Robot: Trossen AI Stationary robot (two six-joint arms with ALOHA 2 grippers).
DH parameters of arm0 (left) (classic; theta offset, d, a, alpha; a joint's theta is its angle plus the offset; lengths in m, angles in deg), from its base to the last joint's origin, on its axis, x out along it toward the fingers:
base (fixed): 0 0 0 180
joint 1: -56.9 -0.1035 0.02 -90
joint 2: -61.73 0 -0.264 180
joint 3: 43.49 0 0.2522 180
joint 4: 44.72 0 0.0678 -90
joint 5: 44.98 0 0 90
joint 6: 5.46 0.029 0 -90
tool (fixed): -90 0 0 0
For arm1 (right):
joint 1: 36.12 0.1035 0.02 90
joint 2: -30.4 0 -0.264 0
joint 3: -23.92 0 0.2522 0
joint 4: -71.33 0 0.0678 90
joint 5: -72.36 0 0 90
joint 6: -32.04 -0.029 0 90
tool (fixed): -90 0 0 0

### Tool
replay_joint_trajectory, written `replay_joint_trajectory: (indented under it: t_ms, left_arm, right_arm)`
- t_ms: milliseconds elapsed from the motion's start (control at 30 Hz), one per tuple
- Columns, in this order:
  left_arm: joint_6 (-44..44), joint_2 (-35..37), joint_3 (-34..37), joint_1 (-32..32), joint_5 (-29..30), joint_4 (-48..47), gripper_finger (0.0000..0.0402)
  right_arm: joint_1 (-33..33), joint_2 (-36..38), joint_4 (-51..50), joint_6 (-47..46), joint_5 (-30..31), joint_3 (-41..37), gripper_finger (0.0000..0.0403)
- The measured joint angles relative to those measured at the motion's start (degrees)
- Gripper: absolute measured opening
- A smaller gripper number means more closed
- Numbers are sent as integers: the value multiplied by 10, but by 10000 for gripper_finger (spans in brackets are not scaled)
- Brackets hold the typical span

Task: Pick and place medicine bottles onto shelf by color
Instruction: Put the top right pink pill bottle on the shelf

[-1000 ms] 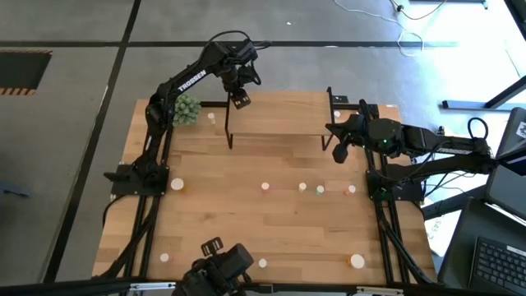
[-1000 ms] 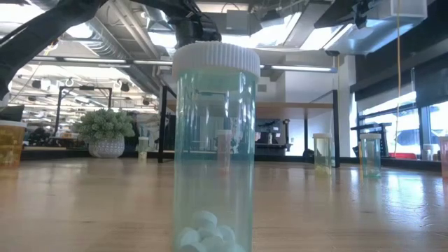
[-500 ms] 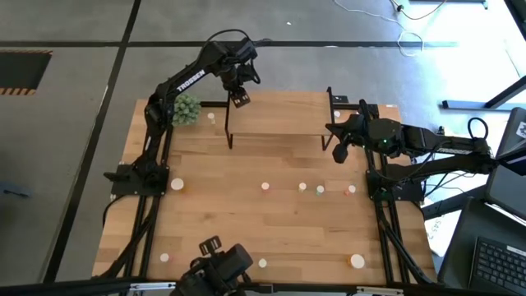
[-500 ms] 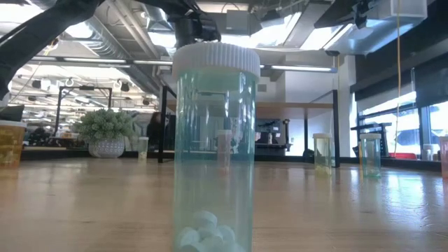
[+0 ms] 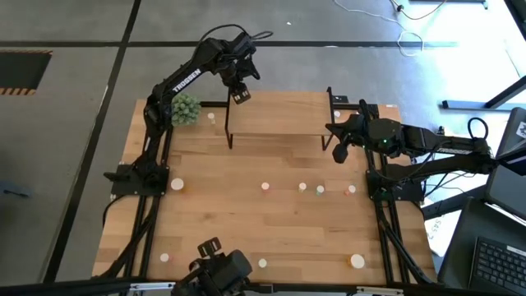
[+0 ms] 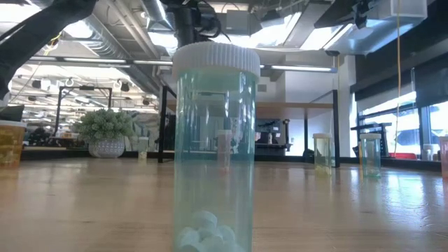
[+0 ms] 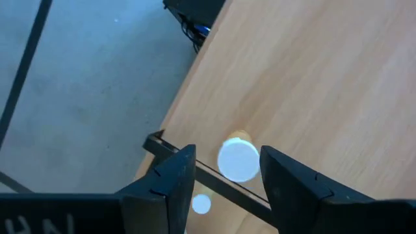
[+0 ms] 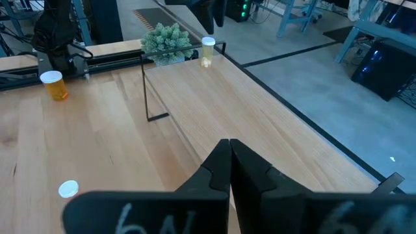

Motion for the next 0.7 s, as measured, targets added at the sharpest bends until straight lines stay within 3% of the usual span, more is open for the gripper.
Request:
replay_joint_trajectory:
  t_ms: [367, 700]
  left_arm:
    - [-32, 73, 0, 55, -5, -46, 167]
    - [-126, 146, 0, 173, -7, -61, 167]
  right_arm:
    - [0, 0, 0, 0, 0, 0, 6]
    - [0, 0, 0, 0, 0, 0, 6]
